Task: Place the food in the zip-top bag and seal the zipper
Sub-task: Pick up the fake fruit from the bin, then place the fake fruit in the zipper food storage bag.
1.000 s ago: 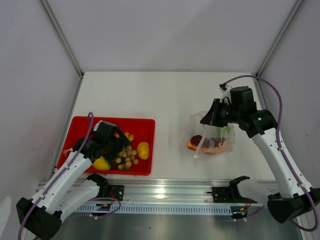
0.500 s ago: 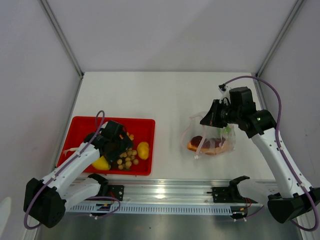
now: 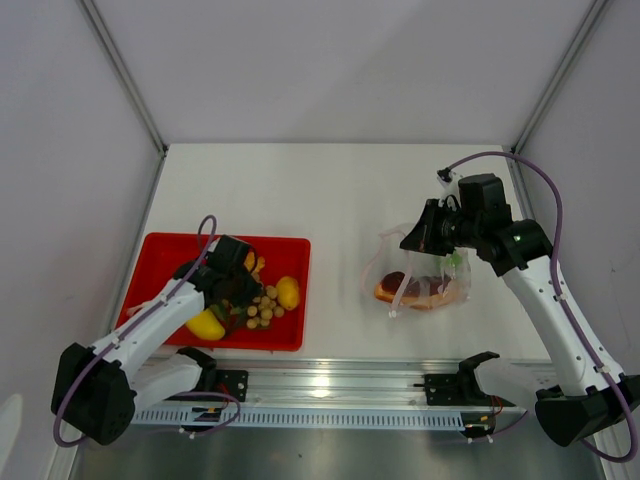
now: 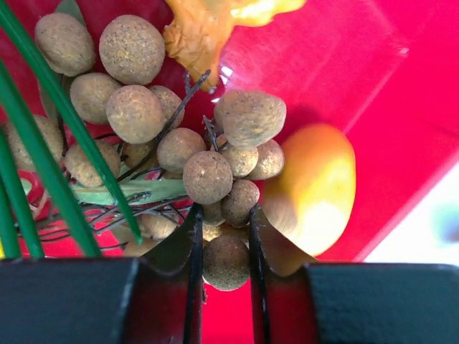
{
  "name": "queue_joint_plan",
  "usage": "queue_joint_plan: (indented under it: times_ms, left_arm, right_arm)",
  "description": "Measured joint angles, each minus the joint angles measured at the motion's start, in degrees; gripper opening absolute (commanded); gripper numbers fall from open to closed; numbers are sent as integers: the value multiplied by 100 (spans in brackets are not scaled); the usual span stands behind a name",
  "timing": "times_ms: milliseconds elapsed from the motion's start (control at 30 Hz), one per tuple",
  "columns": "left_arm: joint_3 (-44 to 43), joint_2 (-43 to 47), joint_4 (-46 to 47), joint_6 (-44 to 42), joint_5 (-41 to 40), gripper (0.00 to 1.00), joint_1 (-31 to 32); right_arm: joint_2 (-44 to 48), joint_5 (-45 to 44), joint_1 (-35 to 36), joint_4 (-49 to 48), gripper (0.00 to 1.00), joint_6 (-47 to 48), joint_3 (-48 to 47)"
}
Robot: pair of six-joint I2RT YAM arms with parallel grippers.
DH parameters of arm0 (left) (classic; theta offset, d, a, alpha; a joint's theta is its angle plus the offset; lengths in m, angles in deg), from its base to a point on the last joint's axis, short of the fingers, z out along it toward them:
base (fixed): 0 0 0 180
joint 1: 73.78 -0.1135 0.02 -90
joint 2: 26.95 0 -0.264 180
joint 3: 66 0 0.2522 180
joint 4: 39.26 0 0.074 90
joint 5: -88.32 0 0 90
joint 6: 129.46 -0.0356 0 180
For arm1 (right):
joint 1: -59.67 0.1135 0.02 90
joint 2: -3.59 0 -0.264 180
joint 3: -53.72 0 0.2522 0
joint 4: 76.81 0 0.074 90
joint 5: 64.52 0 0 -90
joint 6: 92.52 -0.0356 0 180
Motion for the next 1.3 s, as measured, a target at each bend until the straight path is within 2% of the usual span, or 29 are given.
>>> queue_joint_plan:
  times_ms: [467,800,933,1100,1167,1200,1300]
  left_arm:
    - [-986,1169,-437,-348,74,10,0]
    - [-1123,1613,-15,-804,1043,10,0]
    - [-1123,1878,468,-903,1620,8,-2]
    - [-1086,2022,1596,-892,2577,6,0]
    - [-1034,1985,2225,-837,2986,4,0]
    - [-1005,1947,2546,-793,3191,1,0]
    - [-868,1827,3641,-632,3713,1,42]
  right_arm:
    - [-7,-26,0,-2,0,-4,0]
    - [-74,-48,15,-4,0,-15,0]
    - [-109,-72,20,-4,0,-17,0]
    - [-120,-39,20,-11,0,-61,0]
    - [-125,24,22,-13,0,-83,0]
    - [-127,50,22,-15,0,-94,0]
    - [-155,186,20,-15,0,-131,0]
